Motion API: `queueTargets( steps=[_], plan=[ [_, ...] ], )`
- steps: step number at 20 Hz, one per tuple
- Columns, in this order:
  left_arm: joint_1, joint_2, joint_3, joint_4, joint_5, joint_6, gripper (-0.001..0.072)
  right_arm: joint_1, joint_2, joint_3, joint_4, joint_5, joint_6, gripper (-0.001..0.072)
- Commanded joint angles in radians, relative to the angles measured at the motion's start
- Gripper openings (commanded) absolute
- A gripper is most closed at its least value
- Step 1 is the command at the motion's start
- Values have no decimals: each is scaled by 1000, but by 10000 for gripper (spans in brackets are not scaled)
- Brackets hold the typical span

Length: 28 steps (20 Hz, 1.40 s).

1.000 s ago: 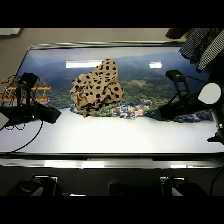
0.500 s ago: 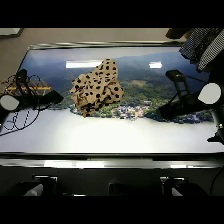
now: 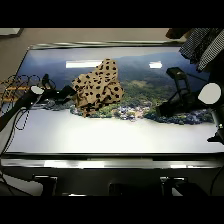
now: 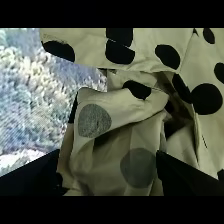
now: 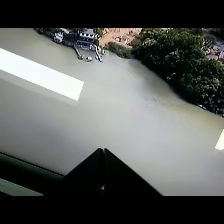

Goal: Fold the clothes and pants, and hang the long-sleeved shirts on hangers.

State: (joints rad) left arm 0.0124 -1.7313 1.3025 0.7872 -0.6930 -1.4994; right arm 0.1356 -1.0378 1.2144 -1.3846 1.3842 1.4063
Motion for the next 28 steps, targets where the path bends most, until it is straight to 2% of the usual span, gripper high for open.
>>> queueTargets(
  steps=[1, 2, 3, 4, 5, 7, 8, 10, 11, 12, 15, 16, 17, 20, 26, 28],
  plan=[
    [-37, -86, 53, -29, 4, 12, 532, 1, 1, 0, 1, -37, 3, 20],
    [-39, -84, 53, -29, -17, 12, 137, 1, 1, 0, 4, -63, 27, 21],
    [-39, -81, 53, -28, -39, 16, 16, 1, 0, 0, 18, -102, 65, 23],
    [-36, -77, 53, -28, -60, 16, 16, 1, -5, -1, 25, -147, 124, 51],
    [-32, -70, 53, -28, -81, 16, 16, 1, -18, -3, 26, -206, 188, 188],
    [-21, -54, 53, -26, -108, 16, 16, 1, -72, -18, 32, -338, 366, 650],
    [-17, -45, 53, -24, -115, 16, 16, 1, -125, -20, 61, -414, 443, 696],
    [-8, -33, 53, -22, -123, 16, 16, 1, -262, -18, 217, -539, 429, 697],
    [-7, -32, 53, -22, -127, 16, 16, 1, -345, -17, 335, -592, 381, 696],
    [-6, -32, 53, -21, -132, 17, 16, 1, -421, -17, 474, -635, 298, 694],
    [-6, -32, 53, -21, -154, 19, 16, 6, -612, -17, 941, -715, -41, 682],
    [-7, -32, 53, -21, -161, 19, 17, 12, -652, -17, 1046, -725, -134, 682],
    [-7, -32, 53, -21, -164, 20, 16, 20, -688, -13, 1119, -739, -183, 681],
    [-7, -32, 53, -21, -164, 19, 17, 55, -763, 21, 1193, -774, -217, 676],
    [-7, -32, 53, -21, -163, 20, 16, 127, -816, 100, 1194, -845, -213, 652],
    [-7, -32, 53, -21, -164, 20, 16, 134, -820, 109, 1193, -863, -213, 514]
  ],
)
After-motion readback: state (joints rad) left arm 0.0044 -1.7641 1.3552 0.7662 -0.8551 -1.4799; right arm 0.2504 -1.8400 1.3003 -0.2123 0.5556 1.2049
